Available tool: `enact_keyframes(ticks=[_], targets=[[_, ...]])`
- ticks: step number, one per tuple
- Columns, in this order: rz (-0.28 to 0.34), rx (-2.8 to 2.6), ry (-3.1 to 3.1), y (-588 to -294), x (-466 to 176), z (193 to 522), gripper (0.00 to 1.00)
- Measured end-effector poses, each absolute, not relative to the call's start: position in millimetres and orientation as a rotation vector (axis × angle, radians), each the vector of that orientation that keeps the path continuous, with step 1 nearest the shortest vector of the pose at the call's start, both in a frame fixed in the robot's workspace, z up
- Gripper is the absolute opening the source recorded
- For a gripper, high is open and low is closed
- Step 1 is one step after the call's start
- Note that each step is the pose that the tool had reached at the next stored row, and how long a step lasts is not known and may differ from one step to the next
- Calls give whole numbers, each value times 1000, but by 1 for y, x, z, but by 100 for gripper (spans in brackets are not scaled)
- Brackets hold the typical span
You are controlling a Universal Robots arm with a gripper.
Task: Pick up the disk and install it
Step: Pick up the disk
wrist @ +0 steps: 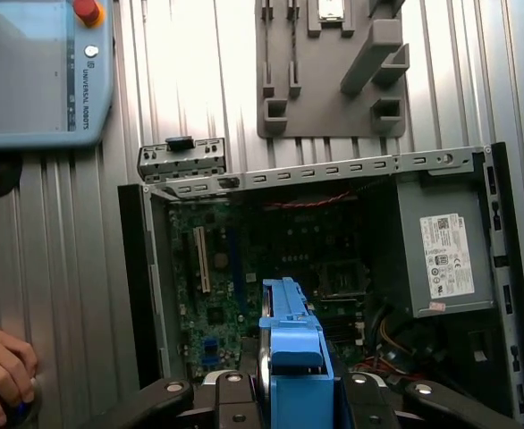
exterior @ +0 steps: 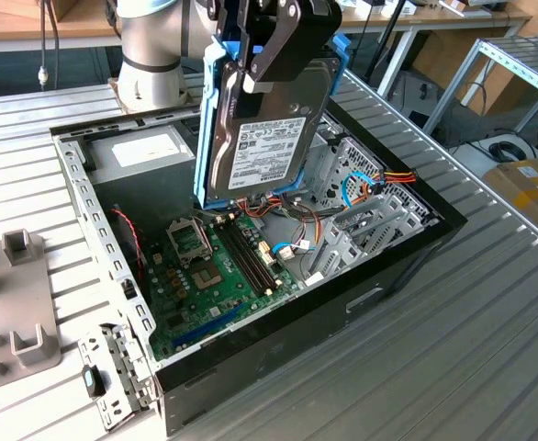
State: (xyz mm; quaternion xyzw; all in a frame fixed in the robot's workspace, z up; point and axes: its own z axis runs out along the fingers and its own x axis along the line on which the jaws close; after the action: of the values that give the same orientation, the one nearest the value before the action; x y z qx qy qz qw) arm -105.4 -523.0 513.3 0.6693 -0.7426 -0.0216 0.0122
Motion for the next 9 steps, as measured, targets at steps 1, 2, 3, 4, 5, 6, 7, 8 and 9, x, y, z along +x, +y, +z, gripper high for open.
enact_keyframes(ticks=[1,2,3,4,5,6,7,8,9], targets=[[-67,2087,-2315,-524,-105,513,37],[-68,2087,-2315,-526,-105,513,37],[-68,2086,-2315,-527,-105,513,37],[-67,2086,-2315,-529,-105,513,37],[-67,2086,-2315,-530,-105,513,37],[-68,2087,-2315,-531,-104,513,37],[-67,2087,-2315,-532,-104,513,37],[-67,2087,-2315,-533,-103,513,37],[-68,2088,-2313,-534,-102,513,37]])
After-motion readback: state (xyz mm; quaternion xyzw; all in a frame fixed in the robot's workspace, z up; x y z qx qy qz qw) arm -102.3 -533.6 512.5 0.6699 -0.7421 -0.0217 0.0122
